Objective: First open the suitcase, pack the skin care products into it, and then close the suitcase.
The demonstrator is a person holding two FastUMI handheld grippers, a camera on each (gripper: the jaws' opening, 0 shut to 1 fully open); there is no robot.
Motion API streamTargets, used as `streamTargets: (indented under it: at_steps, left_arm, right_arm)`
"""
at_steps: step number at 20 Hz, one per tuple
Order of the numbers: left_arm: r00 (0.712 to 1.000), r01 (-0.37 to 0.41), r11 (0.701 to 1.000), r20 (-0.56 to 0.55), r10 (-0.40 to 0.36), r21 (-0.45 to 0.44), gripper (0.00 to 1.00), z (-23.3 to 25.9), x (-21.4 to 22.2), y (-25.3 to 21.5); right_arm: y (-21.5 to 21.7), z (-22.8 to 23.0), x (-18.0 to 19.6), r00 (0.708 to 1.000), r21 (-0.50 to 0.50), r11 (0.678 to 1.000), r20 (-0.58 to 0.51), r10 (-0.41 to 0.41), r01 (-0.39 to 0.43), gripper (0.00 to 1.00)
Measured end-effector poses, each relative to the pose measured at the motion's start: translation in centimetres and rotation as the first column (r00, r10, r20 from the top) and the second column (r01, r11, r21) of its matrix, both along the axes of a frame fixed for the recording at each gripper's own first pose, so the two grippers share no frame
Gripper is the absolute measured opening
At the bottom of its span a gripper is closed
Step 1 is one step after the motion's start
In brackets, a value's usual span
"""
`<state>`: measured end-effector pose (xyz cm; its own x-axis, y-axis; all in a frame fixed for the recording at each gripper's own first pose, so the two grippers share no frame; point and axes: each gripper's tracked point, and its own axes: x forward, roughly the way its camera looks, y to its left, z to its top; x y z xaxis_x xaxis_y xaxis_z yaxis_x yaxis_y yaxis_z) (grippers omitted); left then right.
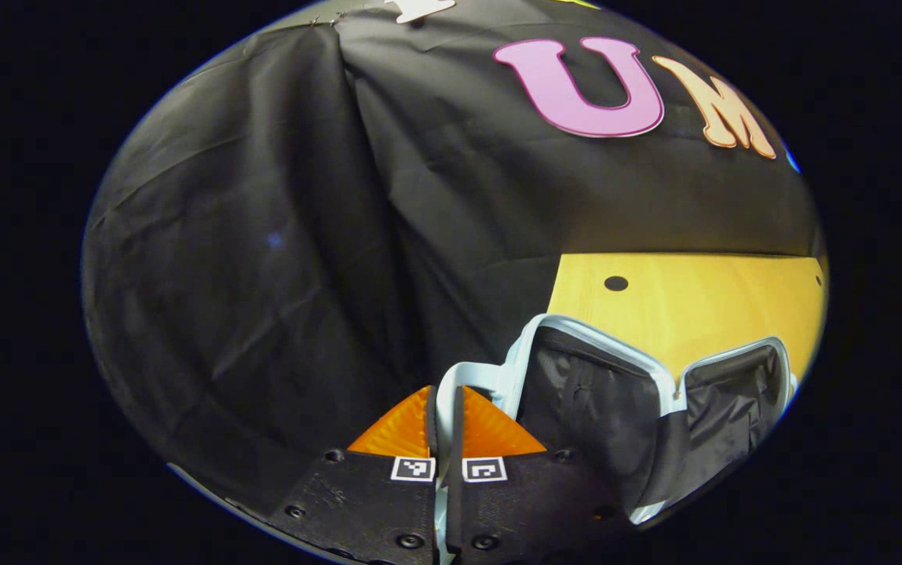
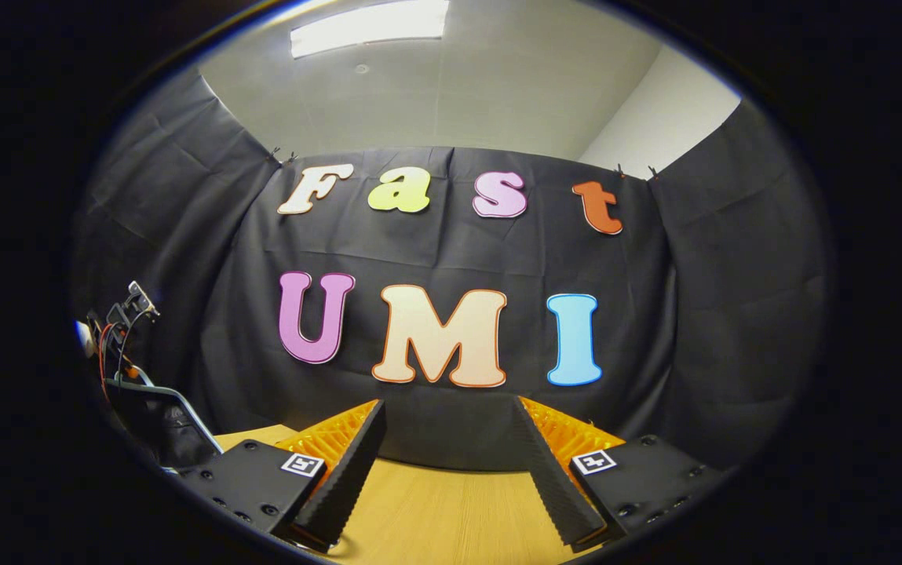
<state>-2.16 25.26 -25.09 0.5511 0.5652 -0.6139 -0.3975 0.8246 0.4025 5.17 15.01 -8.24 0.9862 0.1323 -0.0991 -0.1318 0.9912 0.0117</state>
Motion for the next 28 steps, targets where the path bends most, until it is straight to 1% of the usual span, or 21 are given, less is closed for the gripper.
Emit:
streamTargets:
  at_steps: [1,2,3,5,6,7,10,11,12,13,14,15,16,17,19,21,22,23,24,26,28]
  left_arm:
    - [1.0,-0.004,1.0,0.003,0.005,-0.019,0.0,-0.7,-0.1,0.1]
    - [1.0,-0.02,0.999,0.004,0.021,-0.041,0.0,-1.5,-0.3,0.4]
    - [0.999,-0.038,0.998,0.008,0.039,-0.057,0.0,-2.0,-0.7,0.9]
    - [0.997,-0.076,0.993,0.011,0.077,-0.088,0.0,-3.2,-1.4,1.9]
    - [0.996,-0.085,0.992,0.01,0.087,-0.097,0.01,-3.4,-1.5,2.2]
    - [0.996,-0.089,0.991,0.011,0.09,-0.099,0.01,-3.8,-1.7,2.5]
    - [0.993,-0.113,0.985,0.005,0.115,-0.13,0.08,-5.5,-2.0,2.8]
    - [0.992,-0.127,0.982,0.005,0.129,-0.141,0.08,-5.5,-2.3,3.0]
    - [0.988,-0.15,0.977,0.003,0.152,-0.151,0.11,-5.5,-2.5,3.2]
    - [0.983,-0.178,0.974,0.015,0.182,-0.141,0.13,-5.3,-2.9,3.7]
    - [0.98,-0.182,0.969,0.052,0.193,-0.164,0.19,-5.1,-2.4,3.5]
    - [0.975,-0.187,0.965,0.087,0.205,-0.183,0.22,-4.7,-2.0,3.3]
    - [0.969,-0.172,0.969,0.144,0.198,-0.18,0.25,-3.0,-1.7,2.9]
    - [0.961,-0.15,0.976,0.21,0.181,-0.158,0.4,-1.6,-1.0,2.5]
    - [0.939,-0.11,0.99,0.318,0.132,-0.086,0.7,1.5,0.5,0.8]
    - [0.919,-0.095,0.994,0.379,0.105,-0.047,1.0,5.0,1.0,-2.1]
    - [0.905,-0.076,0.996,0.417,0.088,-0.047,0.99,6.8,1.2,-3.6]
    - [0.893,-0.054,0.997,0.445,0.07,-0.049,1.0,8.2,1.2,-5.0]
    - [0.884,-0.032,0.999,0.465,0.048,-0.042,0.98,9.7,1.7,-6.6]
    - [0.868,0.008,1.0,0.497,0.001,-0.017,1.0,12.3,2.0,-10.2]
    - [0.845,0.057,0.998,0.532,-0.049,0.0,0.99,14.5,2.6,-14.1]
  right_arm:
    - [0.5,-0.2,-0.2,1.0,-0.004,1.0,-0.008,-0.001,0.001,0.98]
    - [0.9,-0.4,-0.2,1.0,-0.014,1.0,-0.017,-0.005,0.004,0.96]
    - [1.1,-0.5,-0.3,1.0,-0.024,1.0,-0.026,-0.009,0.009,0.98]
    - [1.6,-0.8,-0.7,0.999,-0.035,0.999,-0.045,-0.015,0.013,0.98]
    - [1.9,-0.9,-0.8,0.998,-0.04,0.999,-0.053,-0.013,0.011,0.96]
    - [2.2,-0.9,-0.9,0.998,-0.048,0.999,-0.06,-0.009,0.006,0.99]
    - [2.7,-0.7,-1.2,0.998,-0.079,0.997,-0.066,-0.001,-0.004,0.98]
    - [2.8,-0.6,-1.4,0.998,-0.084,0.996,-0.065,0.001,-0.007,0.98]
    - [3.0,-0.7,-1.6,0.997,-0.089,0.996,-0.071,0.006,-0.012,0.98]
    - [3.1,-1.1,-1.7,0.997,-0.094,0.995,-0.08,0.013,-0.02,0.98]
    - [3.2,-1.2,-1.8,0.996,-0.099,0.995,-0.088,0.021,-0.03,0.98]
    - [3.4,-1.3,-1.9,0.995,-0.1,0.994,-0.094,0.032,-0.042,0.98]
    - [3.4,-1.1,-2.1,0.995,-0.096,0.994,-0.095,0.042,-0.051,0.98]
    - [3.3,-0.9,-2.1,0.995,-0.089,0.994,-0.092,0.047,-0.056,0.98]
    - [3.0,-0.6,-1.7,0.995,-0.061,0.996,-0.081,0.063,-0.068,1.0]
    - [2.2,-0.5,-1.4,0.995,-0.027,0.997,-0.075,0.072,-0.074,1.0]
    - [1.5,-0.5,-1.3,0.994,-0.012,0.997,-0.076,0.075,-0.076,0.98]
    - [0.8,-0.6,-1.2,0.994,0.0,0.997,-0.074,0.076,-0.077,0.98]
    - [-0.1,-0.6,-1.2,0.994,0.014,0.997,-0.069,0.079,-0.078,0.98]
    - [-1.6,-0.8,-1.2,0.993,0.039,0.995,-0.067,0.095,-0.093,0.98]
    - [-3.3,-0.5,-1.1,0.992,0.045,0.993,-0.057,0.113,-0.11,0.98]
